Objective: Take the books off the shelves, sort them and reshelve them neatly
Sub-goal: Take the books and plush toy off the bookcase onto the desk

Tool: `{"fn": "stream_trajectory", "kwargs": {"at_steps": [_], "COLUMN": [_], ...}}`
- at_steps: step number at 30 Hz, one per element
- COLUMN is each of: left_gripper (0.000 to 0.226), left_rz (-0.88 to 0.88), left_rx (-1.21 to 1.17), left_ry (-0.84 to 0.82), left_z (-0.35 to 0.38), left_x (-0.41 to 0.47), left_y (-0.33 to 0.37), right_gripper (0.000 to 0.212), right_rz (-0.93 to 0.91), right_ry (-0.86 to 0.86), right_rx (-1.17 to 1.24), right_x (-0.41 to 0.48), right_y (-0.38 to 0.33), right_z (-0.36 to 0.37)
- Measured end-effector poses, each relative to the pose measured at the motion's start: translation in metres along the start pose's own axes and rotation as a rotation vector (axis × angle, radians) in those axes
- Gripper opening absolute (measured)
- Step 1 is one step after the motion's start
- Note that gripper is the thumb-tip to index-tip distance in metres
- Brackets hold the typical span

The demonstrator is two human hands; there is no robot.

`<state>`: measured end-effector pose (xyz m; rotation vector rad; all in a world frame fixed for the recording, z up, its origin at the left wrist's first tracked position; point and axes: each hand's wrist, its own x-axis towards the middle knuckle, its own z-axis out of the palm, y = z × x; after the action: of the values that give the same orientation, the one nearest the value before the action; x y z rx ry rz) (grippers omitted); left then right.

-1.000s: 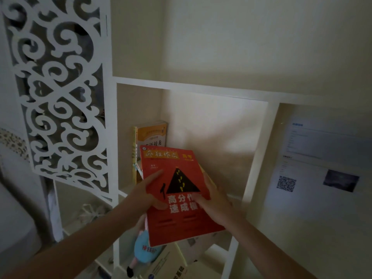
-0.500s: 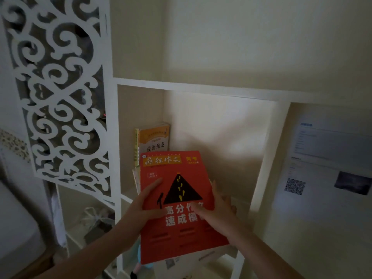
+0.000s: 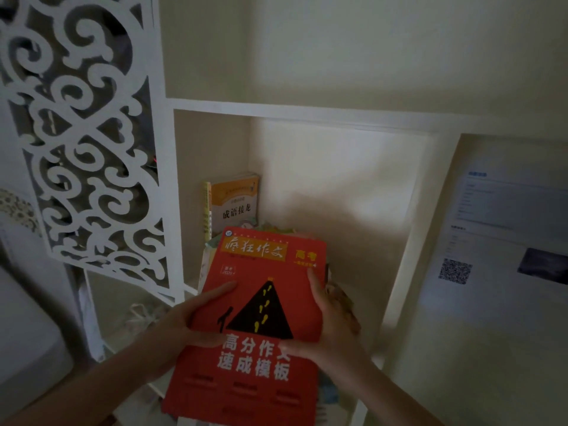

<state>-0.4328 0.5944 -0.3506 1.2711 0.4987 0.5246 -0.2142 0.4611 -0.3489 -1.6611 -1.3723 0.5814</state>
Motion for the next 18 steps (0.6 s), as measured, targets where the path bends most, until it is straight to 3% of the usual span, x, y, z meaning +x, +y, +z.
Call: {"fn": "stream_trajectory", "kwargs": {"at_steps": [3,7,18], "left_gripper": [0.078,0.078,0.081], "left_rz": [-0.002,0.01,0.019], "left_rx": [-0.061,-0.08,-0.079], "left_ry": [0.023,0.023,0.01], "left_z": [0.003,0.006,0.012], "left_x": [-0.002,-0.003,-0.008], "left_y": [-0.006,-0.011,-0.018], "right_gripper": [0.111,0.101,0.084], "right_rz": [-0.066,-0.101,-0.109], "right_ry": [0.072,0.029,-0.027], "right_rx": [0.086,0.23,0.349], "right_x": [-0.001,-0.007,-0.022], "right_y": [0.005,0.011,0.008], "right_z": [0.006,0.007,0.005]}}
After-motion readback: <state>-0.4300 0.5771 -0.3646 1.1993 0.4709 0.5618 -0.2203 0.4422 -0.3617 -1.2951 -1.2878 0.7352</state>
